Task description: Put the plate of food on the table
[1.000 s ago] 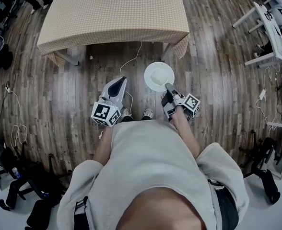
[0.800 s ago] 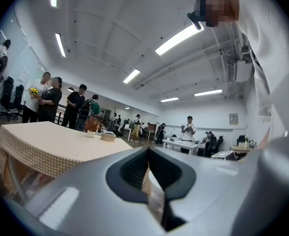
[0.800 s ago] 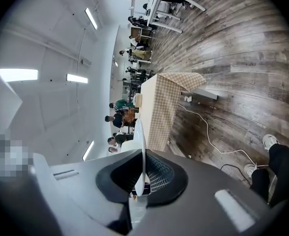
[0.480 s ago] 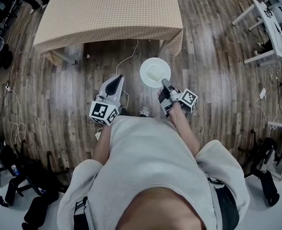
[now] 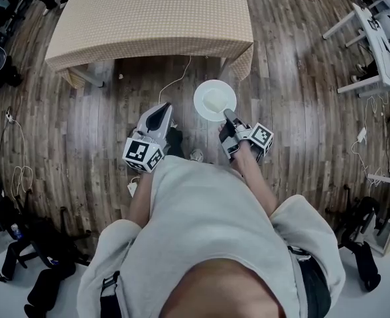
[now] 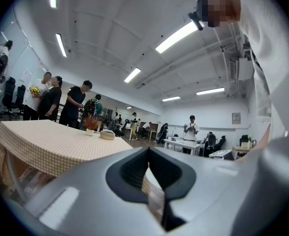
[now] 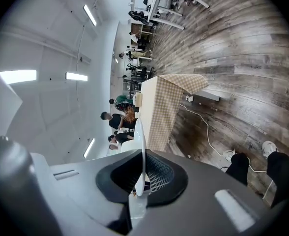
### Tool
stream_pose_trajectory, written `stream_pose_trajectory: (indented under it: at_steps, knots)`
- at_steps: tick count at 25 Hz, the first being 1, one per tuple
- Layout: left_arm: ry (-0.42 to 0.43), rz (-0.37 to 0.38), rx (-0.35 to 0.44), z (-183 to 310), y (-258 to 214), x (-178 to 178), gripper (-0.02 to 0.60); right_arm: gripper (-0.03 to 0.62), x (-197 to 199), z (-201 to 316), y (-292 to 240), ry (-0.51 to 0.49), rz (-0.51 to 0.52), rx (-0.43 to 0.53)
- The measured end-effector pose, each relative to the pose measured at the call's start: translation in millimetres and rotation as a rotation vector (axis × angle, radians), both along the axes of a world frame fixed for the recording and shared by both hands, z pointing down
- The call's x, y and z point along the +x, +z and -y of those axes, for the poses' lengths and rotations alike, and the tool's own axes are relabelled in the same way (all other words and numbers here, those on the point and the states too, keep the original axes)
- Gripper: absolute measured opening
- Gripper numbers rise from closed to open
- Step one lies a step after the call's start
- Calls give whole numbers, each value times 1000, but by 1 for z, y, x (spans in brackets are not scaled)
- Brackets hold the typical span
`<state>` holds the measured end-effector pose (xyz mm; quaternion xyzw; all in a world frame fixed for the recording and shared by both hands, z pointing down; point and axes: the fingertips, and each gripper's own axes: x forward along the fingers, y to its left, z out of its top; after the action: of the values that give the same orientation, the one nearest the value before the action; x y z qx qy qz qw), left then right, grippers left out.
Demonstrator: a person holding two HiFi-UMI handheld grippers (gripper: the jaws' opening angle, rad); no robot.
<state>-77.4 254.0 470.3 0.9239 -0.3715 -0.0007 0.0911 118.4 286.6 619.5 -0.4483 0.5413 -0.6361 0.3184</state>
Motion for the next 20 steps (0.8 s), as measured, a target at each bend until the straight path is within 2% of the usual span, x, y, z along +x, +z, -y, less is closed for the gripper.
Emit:
stream_pose_trajectory:
  at_steps: [4,8,10,20]
  knots:
    - [-3,1,-13,12,6,-1,11,9,1,12,2,-10,-22,-22]
    - [0,-9,-17,24,9,2,11,9,2,29,0,-10,-8,9]
    - [4,-9,-17,33,11,4,11,9,4,37,3,-8,-20,-15]
    - [24,-19,-32,104,24,12,9,9,9,99,13,4,-36,-31]
